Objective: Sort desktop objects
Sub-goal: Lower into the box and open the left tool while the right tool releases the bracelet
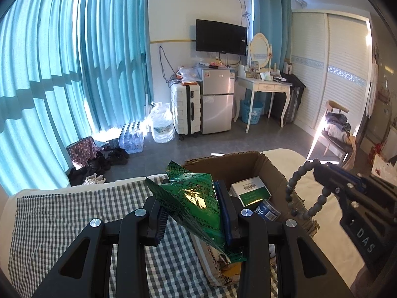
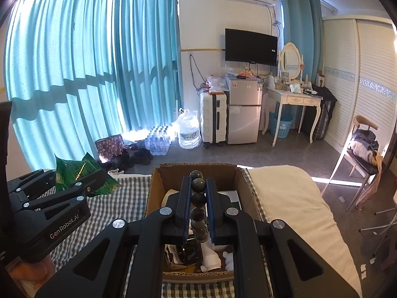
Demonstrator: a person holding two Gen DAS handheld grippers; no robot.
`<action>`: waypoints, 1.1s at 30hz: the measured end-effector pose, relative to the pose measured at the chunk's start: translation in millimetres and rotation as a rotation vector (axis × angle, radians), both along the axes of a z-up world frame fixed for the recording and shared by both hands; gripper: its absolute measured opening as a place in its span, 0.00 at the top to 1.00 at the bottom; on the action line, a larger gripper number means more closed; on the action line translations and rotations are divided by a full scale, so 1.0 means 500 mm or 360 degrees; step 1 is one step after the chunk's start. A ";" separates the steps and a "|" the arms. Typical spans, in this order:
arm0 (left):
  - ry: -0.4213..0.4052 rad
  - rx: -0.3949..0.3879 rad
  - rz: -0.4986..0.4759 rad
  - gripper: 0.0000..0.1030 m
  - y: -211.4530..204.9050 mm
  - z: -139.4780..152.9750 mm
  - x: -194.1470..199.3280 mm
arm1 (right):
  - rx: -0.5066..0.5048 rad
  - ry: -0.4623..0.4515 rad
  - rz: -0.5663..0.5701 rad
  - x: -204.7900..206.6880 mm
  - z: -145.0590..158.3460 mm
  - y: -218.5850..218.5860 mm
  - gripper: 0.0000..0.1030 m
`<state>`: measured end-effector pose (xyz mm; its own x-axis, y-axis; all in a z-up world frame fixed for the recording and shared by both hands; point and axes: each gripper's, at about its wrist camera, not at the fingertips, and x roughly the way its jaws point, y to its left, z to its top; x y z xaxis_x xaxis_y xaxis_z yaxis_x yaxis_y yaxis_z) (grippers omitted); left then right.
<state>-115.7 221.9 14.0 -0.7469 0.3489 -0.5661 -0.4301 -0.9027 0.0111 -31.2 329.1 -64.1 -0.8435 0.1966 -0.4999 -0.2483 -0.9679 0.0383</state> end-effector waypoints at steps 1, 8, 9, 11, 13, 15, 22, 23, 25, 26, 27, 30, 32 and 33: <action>-0.0011 -0.0008 -0.0006 0.65 0.010 -0.008 -0.010 | -0.0009 -0.0011 0.0001 -0.006 -0.009 0.005 0.89; -0.0075 -0.0048 -0.0028 0.65 0.061 -0.065 -0.058 | -0.0076 -0.0095 0.0001 -0.058 -0.084 0.041 0.89; -0.0086 -0.0056 -0.0035 0.65 0.070 -0.076 -0.067 | -0.0084 -0.0107 -0.0001 -0.066 -0.094 0.047 0.89; -0.0106 -0.0073 -0.0049 0.65 0.086 -0.094 -0.083 | -0.0105 -0.0133 -0.0008 -0.083 -0.118 0.062 0.89; -0.0135 -0.0099 -0.0060 0.65 0.105 -0.115 -0.100 | -0.0121 -0.0162 -0.0017 -0.100 -0.142 0.075 0.89; -0.0160 -0.0118 -0.0069 0.65 0.120 -0.137 -0.113 | -0.0138 -0.0191 -0.0021 -0.114 -0.164 0.088 0.89; -0.0247 -0.0167 -0.0104 0.65 0.159 -0.204 -0.152 | -0.0172 -0.0325 -0.0031 -0.167 -0.238 0.112 0.89; -0.0256 -0.0172 -0.0108 0.65 0.163 -0.210 -0.154 | -0.0180 -0.0345 -0.0032 -0.173 -0.248 0.117 0.89; -0.0284 -0.0185 -0.0113 0.65 0.170 -0.225 -0.162 | -0.0197 -0.0376 -0.0027 -0.182 -0.263 0.121 0.89; -0.0291 -0.0191 -0.0114 0.65 0.172 -0.230 -0.163 | -0.0209 -0.0403 -0.0014 -0.188 -0.274 0.123 0.89; -0.0297 -0.0198 -0.0116 0.65 0.174 -0.235 -0.164 | -0.0216 -0.0424 -0.0004 -0.193 -0.277 0.123 0.89; -0.0324 -0.0211 -0.0119 0.65 0.176 -0.245 -0.173 | -0.0205 -0.0474 0.0007 -0.202 -0.294 0.120 0.89; -0.0347 -0.0202 -0.0116 0.64 0.174 -0.248 -0.176 | -0.0203 -0.0488 0.0006 -0.205 -0.301 0.121 0.89; -0.0356 -0.0193 -0.0114 0.64 0.172 -0.248 -0.178 | -0.0201 -0.0496 0.0008 -0.206 -0.302 0.119 0.89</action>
<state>-204.6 308.1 -109.7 -0.5744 0.3160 -0.7552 -0.4967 -0.8678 0.0147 -134.4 388.8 -215.1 -0.6472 0.1129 -0.7539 -0.2624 -0.9615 0.0812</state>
